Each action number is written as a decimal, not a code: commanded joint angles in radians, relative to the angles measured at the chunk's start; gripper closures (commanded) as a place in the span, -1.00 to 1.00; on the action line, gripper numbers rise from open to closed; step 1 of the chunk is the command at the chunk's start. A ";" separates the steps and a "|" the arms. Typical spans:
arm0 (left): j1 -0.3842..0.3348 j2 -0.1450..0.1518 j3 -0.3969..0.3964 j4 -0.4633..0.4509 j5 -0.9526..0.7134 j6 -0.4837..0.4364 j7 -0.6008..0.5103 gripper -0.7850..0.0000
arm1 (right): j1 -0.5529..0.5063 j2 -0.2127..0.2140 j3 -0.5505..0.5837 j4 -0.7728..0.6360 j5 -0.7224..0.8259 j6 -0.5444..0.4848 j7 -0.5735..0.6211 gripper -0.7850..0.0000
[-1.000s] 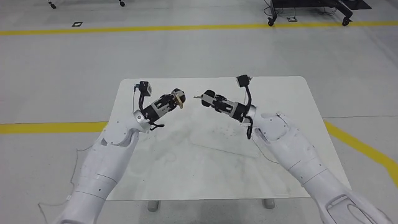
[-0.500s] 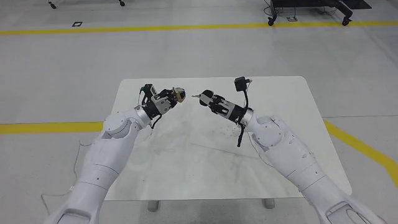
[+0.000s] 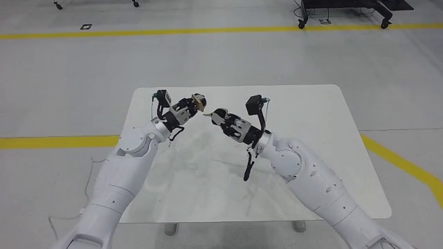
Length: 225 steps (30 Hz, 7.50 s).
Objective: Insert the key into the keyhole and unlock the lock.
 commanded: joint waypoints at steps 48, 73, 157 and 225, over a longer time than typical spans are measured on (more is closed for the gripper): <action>-0.021 -0.012 -0.018 0.040 -0.076 0.192 -0.088 1.00 | -0.027 -0.063 -0.015 -0.014 -0.501 0.151 -0.372 1.00; -0.065 -0.015 0.020 0.097 -0.035 0.245 -0.197 1.00 | -0.024 -0.038 0.054 -0.017 -0.813 0.042 -0.357 1.00; 0.043 -0.008 -0.038 -0.064 0.189 -0.097 0.032 1.00 | 0.019 -0.093 0.082 0.197 0.239 -0.103 0.203 1.00; 0.034 -0.018 -0.052 -0.039 0.081 0.016 0.000 1.00 | 0.016 -0.124 0.070 0.210 0.484 -0.096 0.305 0.36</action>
